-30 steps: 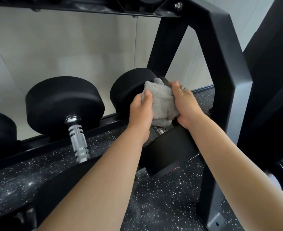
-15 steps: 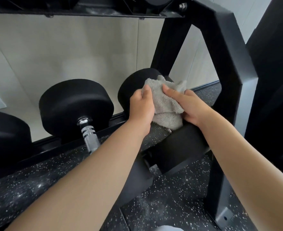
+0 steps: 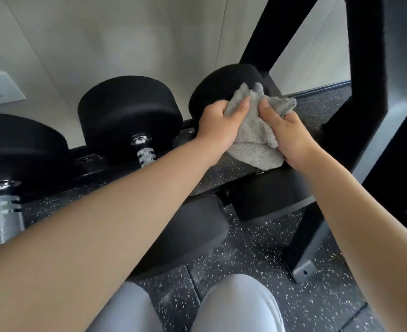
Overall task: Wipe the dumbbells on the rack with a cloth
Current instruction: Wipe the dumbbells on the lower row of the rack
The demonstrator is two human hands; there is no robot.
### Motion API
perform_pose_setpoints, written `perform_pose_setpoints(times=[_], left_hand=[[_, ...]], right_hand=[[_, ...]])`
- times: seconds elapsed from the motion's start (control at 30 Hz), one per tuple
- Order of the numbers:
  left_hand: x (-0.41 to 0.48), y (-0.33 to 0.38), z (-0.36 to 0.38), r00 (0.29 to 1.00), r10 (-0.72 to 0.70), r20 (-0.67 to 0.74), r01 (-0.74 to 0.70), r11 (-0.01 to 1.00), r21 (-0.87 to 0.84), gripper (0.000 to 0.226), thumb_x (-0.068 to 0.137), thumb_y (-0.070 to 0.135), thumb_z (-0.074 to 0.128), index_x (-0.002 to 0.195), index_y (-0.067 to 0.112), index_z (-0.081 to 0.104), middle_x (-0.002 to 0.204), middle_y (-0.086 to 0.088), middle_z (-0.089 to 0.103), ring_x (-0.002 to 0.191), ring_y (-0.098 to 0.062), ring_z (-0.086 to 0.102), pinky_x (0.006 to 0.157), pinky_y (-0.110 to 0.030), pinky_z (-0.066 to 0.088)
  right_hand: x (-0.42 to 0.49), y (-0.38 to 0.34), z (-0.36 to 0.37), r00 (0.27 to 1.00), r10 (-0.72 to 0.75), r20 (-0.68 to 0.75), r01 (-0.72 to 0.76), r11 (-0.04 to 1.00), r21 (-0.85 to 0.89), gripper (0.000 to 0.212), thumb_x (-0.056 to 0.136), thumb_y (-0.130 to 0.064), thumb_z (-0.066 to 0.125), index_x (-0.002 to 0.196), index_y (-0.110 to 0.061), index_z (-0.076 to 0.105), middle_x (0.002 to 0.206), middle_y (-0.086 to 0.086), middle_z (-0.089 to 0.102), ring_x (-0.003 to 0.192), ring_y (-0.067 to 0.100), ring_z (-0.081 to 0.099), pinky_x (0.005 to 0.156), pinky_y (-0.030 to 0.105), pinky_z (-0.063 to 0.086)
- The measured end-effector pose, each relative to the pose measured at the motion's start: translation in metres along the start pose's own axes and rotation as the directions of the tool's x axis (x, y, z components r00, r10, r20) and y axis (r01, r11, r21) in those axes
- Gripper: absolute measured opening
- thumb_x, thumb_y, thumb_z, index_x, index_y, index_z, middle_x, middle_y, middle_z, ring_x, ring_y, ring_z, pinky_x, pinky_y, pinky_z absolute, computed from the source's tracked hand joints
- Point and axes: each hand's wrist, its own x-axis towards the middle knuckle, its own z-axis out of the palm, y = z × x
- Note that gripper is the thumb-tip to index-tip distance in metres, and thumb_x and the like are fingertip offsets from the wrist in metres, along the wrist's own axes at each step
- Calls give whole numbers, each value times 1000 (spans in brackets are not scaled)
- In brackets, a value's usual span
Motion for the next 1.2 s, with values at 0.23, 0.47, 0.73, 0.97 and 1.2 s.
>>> perform_pose_setpoints(times=[0.23, 0.47, 0.73, 0.97, 1.2], left_hand=[[4, -27, 9, 998, 53, -25, -54, 997, -50, 38, 94, 45, 55, 83, 9, 59, 69, 4, 55, 63, -7, 53, 56, -18, 45], [11, -30, 17, 981, 190, -26, -192, 975, -111, 33, 96, 38, 54, 77, 10, 56, 66, 4, 54, 62, -10, 52, 60, -29, 45], [7, -37, 16, 973, 227, -47, -232, 966, -117, 39, 97, 35, 53, 85, -3, 57, 66, -5, 53, 58, -14, 50, 55, -34, 43], [-4, -32, 9, 997, 62, -53, -73, 968, -241, 26, 97, 26, 55, 74, 13, 55, 64, 2, 53, 61, -10, 50, 56, -27, 43], [-8, 14, -8, 996, 24, -81, -45, 965, -258, 26, 98, 20, 54, 72, 20, 54, 58, 13, 51, 55, 0, 47, 53, -16, 40]], right_hand=[[0, 10, -2, 998, 9, -58, -13, 998, -64, 31, 102, -37, 50, 110, -14, 69, 101, 4, 76, 96, 16, 72, 84, 30, 57], [-8, 6, 5, 956, -112, -270, 76, 987, -142, 44, 101, -37, 52, 101, 6, 63, 101, 23, 70, 93, 36, 69, 84, 50, 57], [-10, 5, 8, 959, -74, -274, 42, 992, -122, 25, 101, -29, 53, 83, -18, 65, 78, -6, 70, 79, 12, 70, 72, 27, 57], [-2, -1, 12, 971, 67, -230, -85, 994, -69, 21, 102, -18, 49, 98, -4, 64, 95, 11, 70, 95, 26, 71, 83, 41, 59], [1, -44, 16, 974, 99, -206, -123, 986, -109, 47, 98, -40, 52, 113, 4, 56, 111, 25, 65, 102, 36, 66, 88, 52, 55]])
